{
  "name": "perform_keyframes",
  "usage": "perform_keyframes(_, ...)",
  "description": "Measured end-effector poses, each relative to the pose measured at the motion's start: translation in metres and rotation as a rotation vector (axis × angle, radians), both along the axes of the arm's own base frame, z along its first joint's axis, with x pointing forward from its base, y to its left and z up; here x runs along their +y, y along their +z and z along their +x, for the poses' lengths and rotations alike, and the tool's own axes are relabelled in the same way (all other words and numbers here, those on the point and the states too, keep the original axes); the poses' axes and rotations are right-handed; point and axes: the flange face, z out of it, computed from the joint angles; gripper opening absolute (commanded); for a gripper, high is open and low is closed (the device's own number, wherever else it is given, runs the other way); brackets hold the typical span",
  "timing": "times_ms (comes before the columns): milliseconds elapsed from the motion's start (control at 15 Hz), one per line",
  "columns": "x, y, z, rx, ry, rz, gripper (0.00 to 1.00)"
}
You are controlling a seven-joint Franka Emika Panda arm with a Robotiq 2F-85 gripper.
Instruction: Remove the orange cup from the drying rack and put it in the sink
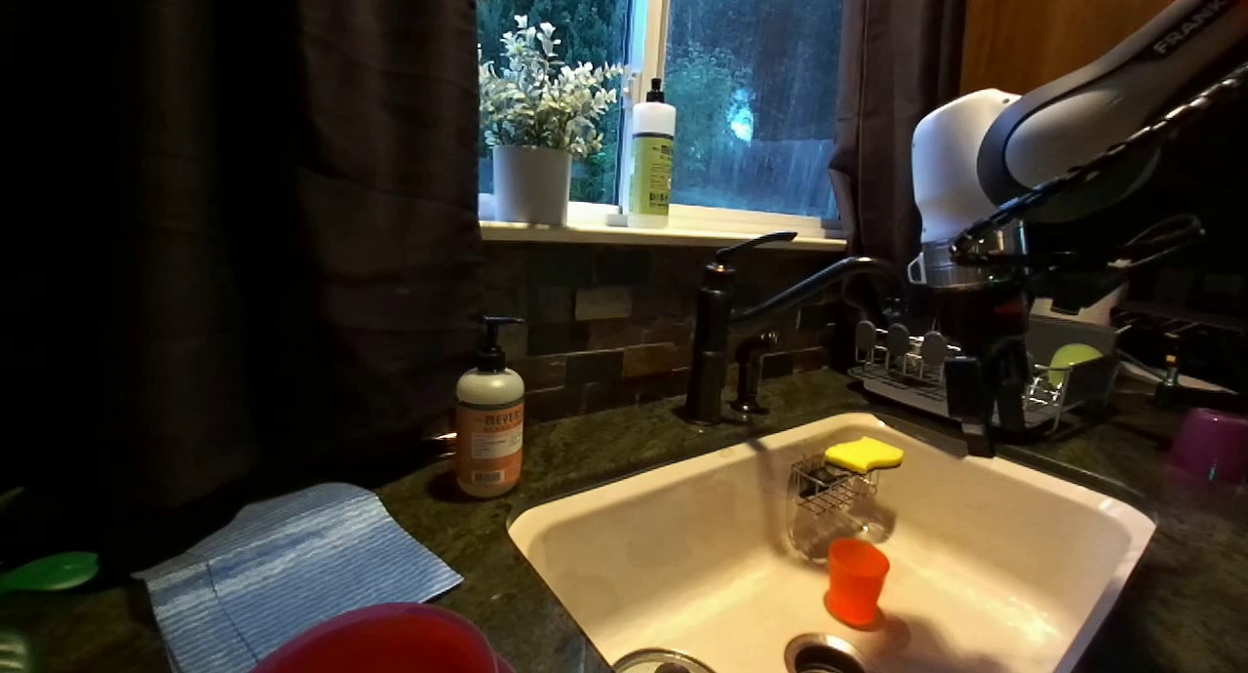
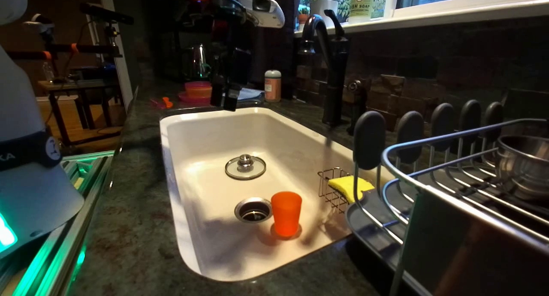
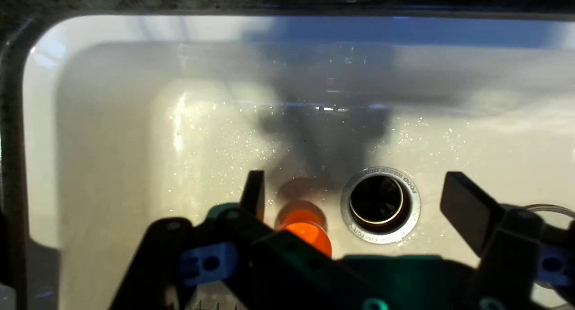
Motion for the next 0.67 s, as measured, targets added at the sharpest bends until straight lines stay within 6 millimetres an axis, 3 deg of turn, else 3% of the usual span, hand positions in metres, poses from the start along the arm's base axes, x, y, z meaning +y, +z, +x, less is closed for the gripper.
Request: perform_keyframes(667,-0.035,0.078,-0.016,-0.148,0.058,-0.186,1.00)
